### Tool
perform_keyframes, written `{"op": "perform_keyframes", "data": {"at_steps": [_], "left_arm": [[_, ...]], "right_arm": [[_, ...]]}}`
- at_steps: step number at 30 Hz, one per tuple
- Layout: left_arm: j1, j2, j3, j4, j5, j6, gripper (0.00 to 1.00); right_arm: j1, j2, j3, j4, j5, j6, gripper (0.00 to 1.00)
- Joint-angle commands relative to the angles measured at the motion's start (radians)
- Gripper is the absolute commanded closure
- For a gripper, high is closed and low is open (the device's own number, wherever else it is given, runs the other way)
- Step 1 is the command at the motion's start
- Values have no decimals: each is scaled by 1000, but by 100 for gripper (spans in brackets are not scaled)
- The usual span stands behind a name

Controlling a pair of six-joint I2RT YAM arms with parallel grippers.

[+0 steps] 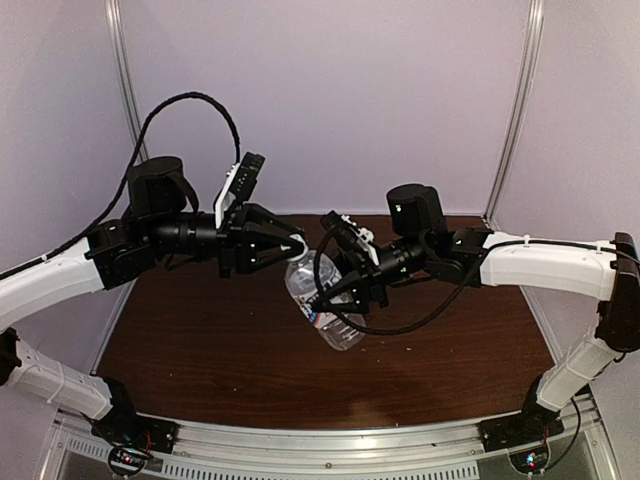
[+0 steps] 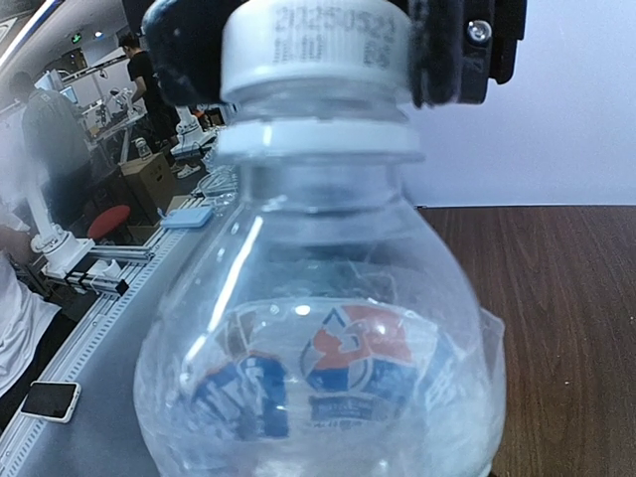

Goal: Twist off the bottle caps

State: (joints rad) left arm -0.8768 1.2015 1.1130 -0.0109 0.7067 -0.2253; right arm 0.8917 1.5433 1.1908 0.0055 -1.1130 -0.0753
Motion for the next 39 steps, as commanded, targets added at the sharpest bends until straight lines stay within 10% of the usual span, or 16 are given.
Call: {"op": "perform_keyframes", "data": {"at_steps": [1,13,39], "left_arm": [[5,-8,17,31,-110,-55,84],[-1,58,65,-26,-535,-393,86],[24,-22,36,-43,-414,-170,25]], "right_arm": [[3,-3,27,2,166,2,54],[30,-9,-11,110,702,17,53],[29,-25,-37,59,437,-38,53]]}}
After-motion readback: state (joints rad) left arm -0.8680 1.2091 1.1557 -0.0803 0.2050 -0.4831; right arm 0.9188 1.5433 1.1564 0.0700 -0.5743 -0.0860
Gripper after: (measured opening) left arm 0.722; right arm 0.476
